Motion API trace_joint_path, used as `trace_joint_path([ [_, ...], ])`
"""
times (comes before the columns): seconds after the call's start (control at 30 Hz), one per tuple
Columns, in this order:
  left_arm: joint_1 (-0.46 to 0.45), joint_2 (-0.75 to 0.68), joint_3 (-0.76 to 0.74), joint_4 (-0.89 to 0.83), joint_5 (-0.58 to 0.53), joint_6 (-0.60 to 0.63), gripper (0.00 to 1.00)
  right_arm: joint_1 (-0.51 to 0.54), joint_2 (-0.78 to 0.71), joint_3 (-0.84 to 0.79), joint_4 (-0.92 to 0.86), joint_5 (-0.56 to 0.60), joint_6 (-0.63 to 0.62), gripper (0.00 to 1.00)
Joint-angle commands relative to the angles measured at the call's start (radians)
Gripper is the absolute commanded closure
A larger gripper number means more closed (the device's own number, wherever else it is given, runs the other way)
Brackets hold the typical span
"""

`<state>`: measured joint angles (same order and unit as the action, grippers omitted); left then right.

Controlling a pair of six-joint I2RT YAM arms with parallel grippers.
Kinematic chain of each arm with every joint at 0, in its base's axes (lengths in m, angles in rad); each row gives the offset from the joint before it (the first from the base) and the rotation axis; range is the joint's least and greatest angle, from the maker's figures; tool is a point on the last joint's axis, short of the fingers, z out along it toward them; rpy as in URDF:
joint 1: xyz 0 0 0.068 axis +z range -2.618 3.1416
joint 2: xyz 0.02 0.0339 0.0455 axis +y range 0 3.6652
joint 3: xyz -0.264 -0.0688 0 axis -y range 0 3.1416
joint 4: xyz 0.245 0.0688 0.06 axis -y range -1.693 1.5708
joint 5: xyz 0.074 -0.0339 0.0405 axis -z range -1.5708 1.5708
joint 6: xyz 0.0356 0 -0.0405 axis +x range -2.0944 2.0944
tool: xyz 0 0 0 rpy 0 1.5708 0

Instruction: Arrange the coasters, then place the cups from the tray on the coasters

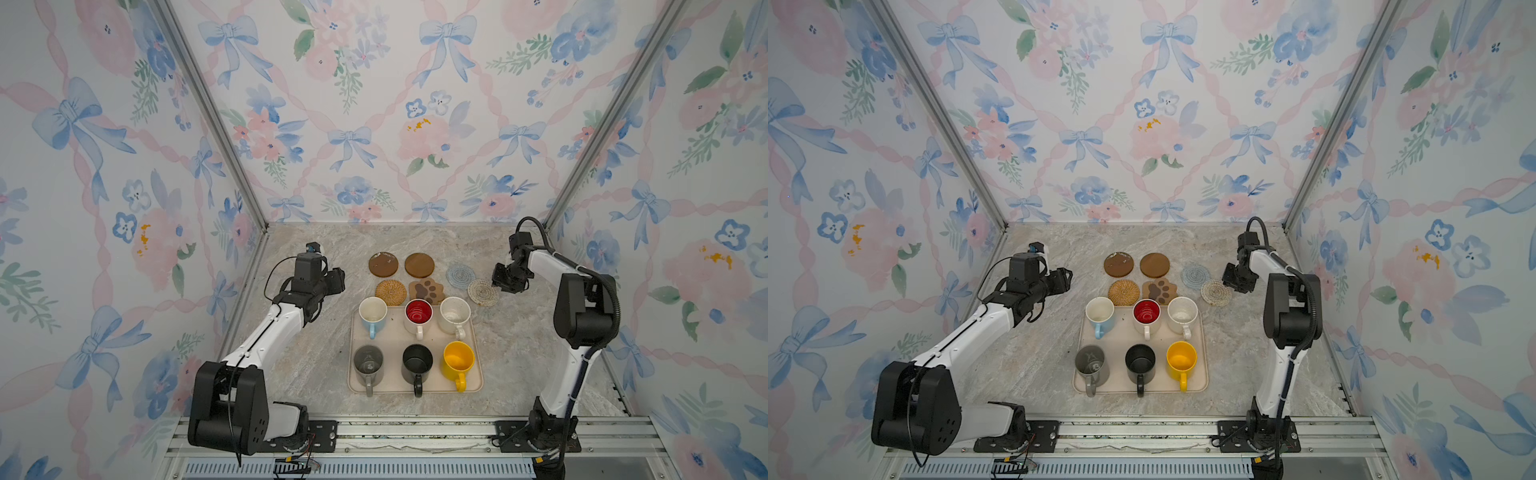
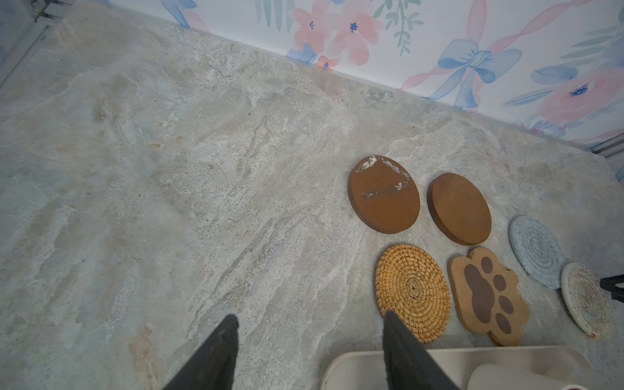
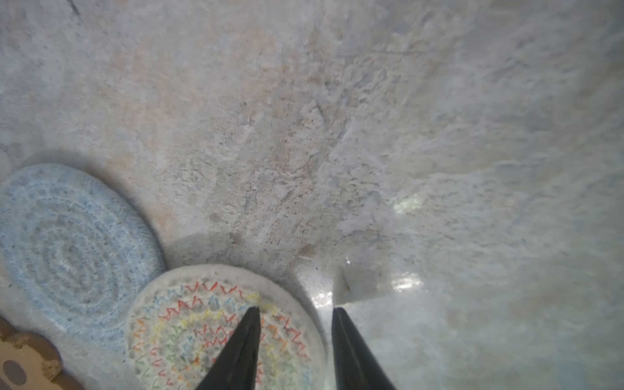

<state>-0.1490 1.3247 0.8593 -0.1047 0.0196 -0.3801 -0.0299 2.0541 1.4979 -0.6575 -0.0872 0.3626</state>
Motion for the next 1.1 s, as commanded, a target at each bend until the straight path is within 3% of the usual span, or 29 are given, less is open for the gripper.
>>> trace_joint_path([
  [0.0, 0.004, -0.034, -0.013, -0.021, 0.001, -0.02, 0.36, -0.009, 0.008, 0.021, -0.03, 0.011, 0.013, 0.65],
  [0.23, 0.003, -0.063, -0.015, -0.02, 0.001, -0.022, 0.36, 0.055, -0.111, -0.054, 0.016, 0.031, 0.02, 0.71],
  [0.47, 0.002, -0.064, -0.02, -0.021, 0.012, -0.025, 0.36, 0.135, -0.086, -0.078, 0.003, 0.005, 0.026, 0.72],
  [1.07, 0.001, -0.053, -0.02, -0.021, 0.01, -0.02, 0.37, 0.063, -0.041, -0.129, -0.022, 0.016, 0.078, 0.86],
])
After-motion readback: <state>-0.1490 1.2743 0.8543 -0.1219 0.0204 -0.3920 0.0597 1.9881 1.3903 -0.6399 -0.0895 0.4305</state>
